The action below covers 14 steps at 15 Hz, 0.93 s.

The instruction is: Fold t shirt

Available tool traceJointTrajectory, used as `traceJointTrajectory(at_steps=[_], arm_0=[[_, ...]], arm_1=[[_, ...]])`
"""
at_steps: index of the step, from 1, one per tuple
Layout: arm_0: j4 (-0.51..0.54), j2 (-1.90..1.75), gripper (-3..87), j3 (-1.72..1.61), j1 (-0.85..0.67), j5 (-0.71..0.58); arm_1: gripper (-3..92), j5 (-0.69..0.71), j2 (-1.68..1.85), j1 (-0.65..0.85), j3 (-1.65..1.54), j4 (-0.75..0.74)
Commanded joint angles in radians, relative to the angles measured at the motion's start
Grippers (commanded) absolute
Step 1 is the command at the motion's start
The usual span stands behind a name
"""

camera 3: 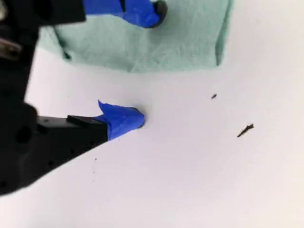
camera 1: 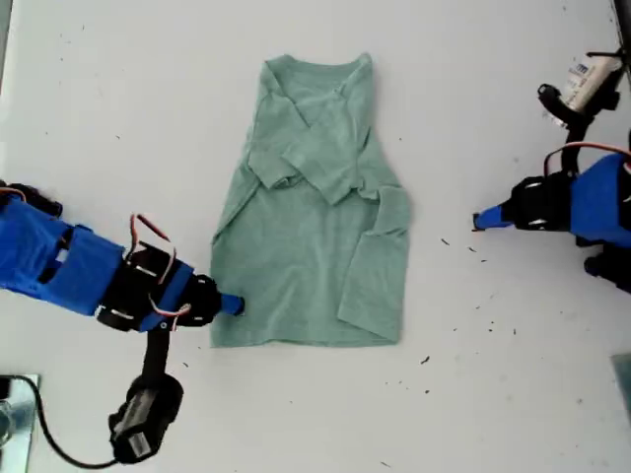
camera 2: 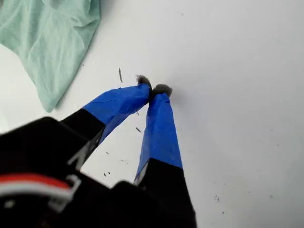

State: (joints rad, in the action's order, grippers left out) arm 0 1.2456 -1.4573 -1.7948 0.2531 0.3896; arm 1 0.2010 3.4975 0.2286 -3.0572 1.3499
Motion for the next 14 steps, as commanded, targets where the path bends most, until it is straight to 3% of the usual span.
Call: traceJointTrajectory(at_steps=[1, 3, 6, 7, 10, 14], arm_0=[[-0.014, 0.107, 26.2, 0.009, -0.011, 0.037], [-0.064, 0.112, -0.2, 0.008, -0.015, 0.035], [-0.149, 0.067, -0.3, 0.009, 0.005, 0.032], [-0.109, 0.031, -0.3, 0.034, 0.021, 0.061], [0.229, -0.058, -0.3, 0.288, 0.008, 0.081], [0.299, -0.12, -0.3, 0.451, -0.043, 0.012]], arm_1=[[2.2, -0.014, 0.008, -0.029, -0.043, 0.0], [2.2, -0.009, 0.008, -0.038, -0.043, 0.0], [2.2, 0.0, 0.008, -0.041, -0.043, 0.0], [2.2, 0.006, 0.008, -0.041, -0.043, 0.0], [2.2, 0.011, 0.008, -0.04, -0.043, 0.0], [2.2, 0.009, 0.008, -0.04, -0.043, 0.002]])
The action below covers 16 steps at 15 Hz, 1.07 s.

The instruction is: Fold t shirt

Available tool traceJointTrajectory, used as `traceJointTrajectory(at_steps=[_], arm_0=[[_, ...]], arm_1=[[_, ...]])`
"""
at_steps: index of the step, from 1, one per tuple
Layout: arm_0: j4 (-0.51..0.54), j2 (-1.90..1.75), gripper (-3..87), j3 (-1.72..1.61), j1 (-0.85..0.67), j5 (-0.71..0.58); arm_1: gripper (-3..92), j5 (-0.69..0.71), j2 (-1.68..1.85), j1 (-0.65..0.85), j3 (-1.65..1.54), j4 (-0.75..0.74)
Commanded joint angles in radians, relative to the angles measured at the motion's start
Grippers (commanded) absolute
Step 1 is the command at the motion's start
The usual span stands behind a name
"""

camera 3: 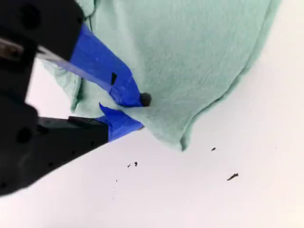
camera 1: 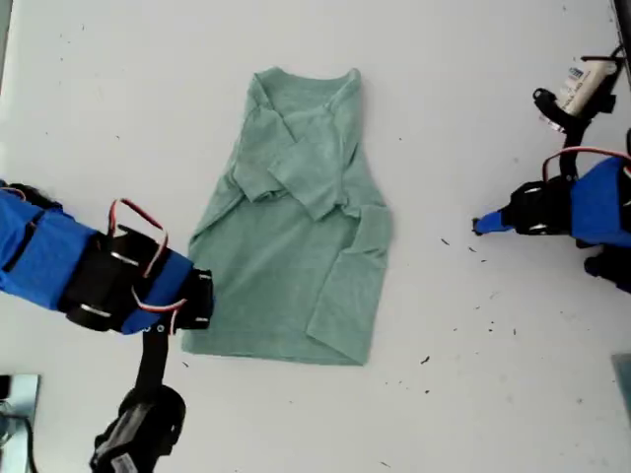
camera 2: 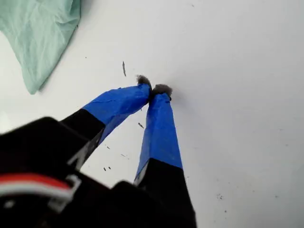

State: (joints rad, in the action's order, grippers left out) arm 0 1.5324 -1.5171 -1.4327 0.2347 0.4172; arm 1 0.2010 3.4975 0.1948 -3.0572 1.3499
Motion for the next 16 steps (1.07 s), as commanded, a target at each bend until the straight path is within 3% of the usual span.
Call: traceJointTrajectory(at_steps=[1, 6, 11, 12, 13, 16], arm_0=[[0.023, -0.029, -0.3, 0.156, -0.026, -0.034], [-0.003, 0.328, -0.3, 0.592, -0.091, -0.23], [-0.268, 0.601, -0.3, 0.592, -0.147, -0.437], [-0.308, 0.661, 9.8, 0.594, -0.158, -0.499], [-0.311, 0.649, 20.6, 0.595, -0.155, -0.552], [-0.117, 0.296, 20.7, 0.569, -0.077, -0.514]], arm_1=[[2.2, 0.009, 0.008, -0.008, -0.043, 0.002], [2.2, 0.009, 0.008, -0.008, -0.041, 0.003], [2.2, -0.006, 0.008, -0.018, -0.041, 0.003], [2.2, -0.009, 0.008, -0.017, -0.041, 0.003], [2.2, -0.002, 0.008, -0.008, -0.041, 0.003], [2.2, 0.0, 0.008, 0.006, -0.041, 0.003]])
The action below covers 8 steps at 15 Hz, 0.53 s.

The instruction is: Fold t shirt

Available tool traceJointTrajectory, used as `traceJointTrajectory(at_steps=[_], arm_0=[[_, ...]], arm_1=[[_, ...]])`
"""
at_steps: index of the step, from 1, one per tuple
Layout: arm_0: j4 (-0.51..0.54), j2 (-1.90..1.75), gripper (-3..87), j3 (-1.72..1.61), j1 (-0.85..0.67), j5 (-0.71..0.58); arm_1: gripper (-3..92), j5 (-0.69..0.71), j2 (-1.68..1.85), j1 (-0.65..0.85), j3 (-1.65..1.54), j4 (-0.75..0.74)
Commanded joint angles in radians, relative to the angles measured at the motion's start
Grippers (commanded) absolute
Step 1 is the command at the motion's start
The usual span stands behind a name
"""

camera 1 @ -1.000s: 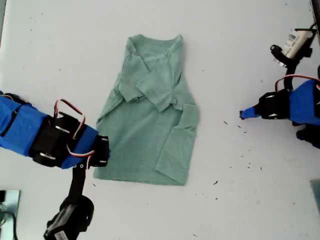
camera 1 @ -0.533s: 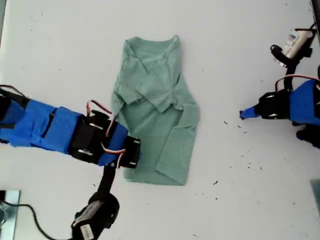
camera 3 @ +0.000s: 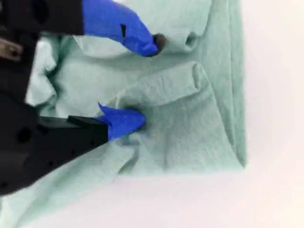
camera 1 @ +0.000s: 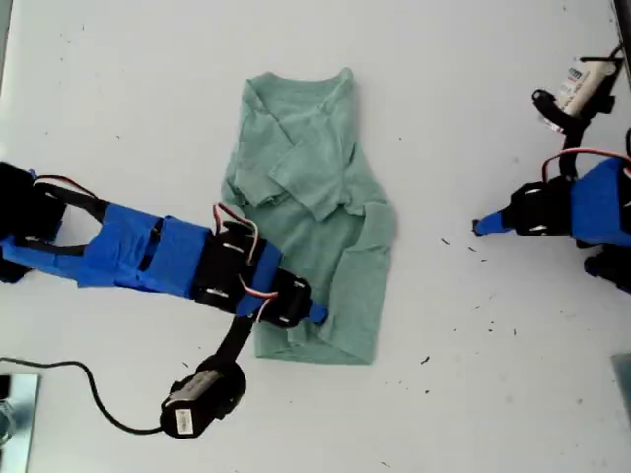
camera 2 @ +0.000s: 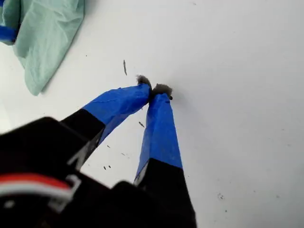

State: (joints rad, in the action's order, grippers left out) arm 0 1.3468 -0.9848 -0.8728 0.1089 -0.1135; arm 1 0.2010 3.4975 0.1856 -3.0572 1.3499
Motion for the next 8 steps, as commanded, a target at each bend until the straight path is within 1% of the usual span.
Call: traceJointTrajectory(at_steps=[1, 2, 3, 4, 5, 6, 7, 8], arm_0=[[0.118, -0.364, 20.6, -0.012, 0.078, 0.066], [0.169, -0.471, 20.6, -0.02, 0.097, 0.094], [0.204, -0.578, 16.5, -0.051, 0.104, 0.115], [0.216, -0.686, 12.8, -0.149, 0.106, 0.133], [0.218, -0.804, 14.5, -0.337, 0.098, 0.175], [0.195, -0.92, 10.8, -0.574, 0.086, 0.238], [0.16, -1.012, 3.6, -0.824, 0.066, 0.299], [0.051, -1.118, 5.0, -1.066, 0.051, 0.327]], arm_1=[[2.2, 0.003, 0.008, 0.018, -0.041, 0.003], [2.2, 0.006, 0.008, 0.023, -0.041, 0.005], [2.2, 0.006, 0.008, 0.025, -0.041, 0.005], [2.2, 0.0, 0.008, 0.023, -0.041, 0.005], [2.3, 0.0, 0.008, 0.02, -0.041, 0.005], [4.9, 0.005, 0.008, 0.017, -0.041, 0.005], [5.2, 0.009, 0.008, 0.017, -0.041, 0.005], [5.2, 0.009, 0.008, 0.017, -0.041, 0.005]])
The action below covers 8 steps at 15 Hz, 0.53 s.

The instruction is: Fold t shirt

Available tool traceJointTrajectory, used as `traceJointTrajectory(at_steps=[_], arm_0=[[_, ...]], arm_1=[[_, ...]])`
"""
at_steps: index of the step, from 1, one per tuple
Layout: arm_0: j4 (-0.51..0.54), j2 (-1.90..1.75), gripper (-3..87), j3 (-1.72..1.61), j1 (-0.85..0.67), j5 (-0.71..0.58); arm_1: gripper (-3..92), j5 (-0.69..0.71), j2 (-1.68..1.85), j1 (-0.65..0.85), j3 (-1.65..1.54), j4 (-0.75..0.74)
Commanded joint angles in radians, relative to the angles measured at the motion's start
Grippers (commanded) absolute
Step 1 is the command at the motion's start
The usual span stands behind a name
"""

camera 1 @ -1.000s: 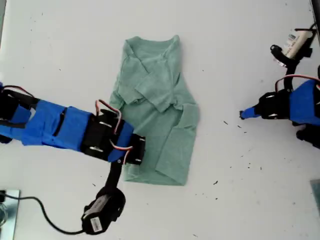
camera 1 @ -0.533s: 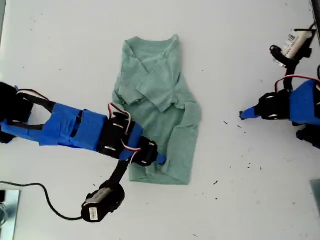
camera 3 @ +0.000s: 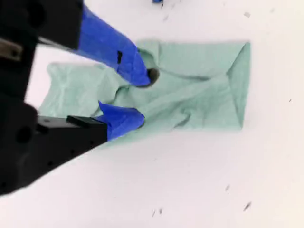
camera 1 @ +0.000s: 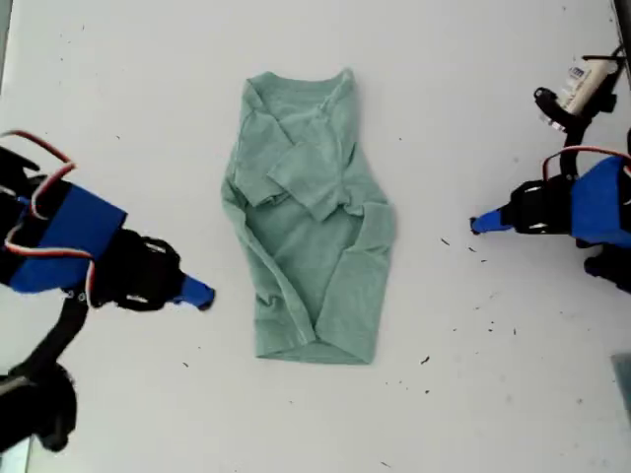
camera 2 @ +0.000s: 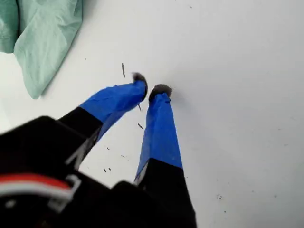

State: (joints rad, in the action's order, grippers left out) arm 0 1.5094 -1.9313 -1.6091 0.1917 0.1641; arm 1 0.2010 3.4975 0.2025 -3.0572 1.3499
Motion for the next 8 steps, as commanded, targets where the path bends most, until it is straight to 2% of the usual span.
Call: traceJointTrajectory(at_steps=[1, 2, 3, 4, 6, 8], arm_0=[[-0.29, -0.313, 2.8, -0.592, -0.043, 0.064], [-0.465, -0.46, 0.9, -0.847, -0.051, 0.078], [-0.592, -0.604, -0.1, -1.065, -0.058, 0.091], [-0.647, -0.752, -0.2, -1.232, -0.066, 0.112], [-0.606, -0.962, -0.2, -1.384, -0.061, 0.172], [-0.635, -1.031, -0.2, -1.459, -0.058, 0.178]], arm_1=[[5.0, 0.006, 0.008, 0.0, -0.041, 0.005], [4.7, 0.003, 0.008, 0.002, -0.041, 0.005], [4.6, 0.0, 0.008, 0.002, -0.041, 0.005], [3.5, -0.005, 0.008, 0.003, -0.041, 0.005], [2.2, 0.008, 0.008, 0.012, -0.041, 0.005], [2.2, 0.002, 0.008, 0.006, -0.041, 0.005]])
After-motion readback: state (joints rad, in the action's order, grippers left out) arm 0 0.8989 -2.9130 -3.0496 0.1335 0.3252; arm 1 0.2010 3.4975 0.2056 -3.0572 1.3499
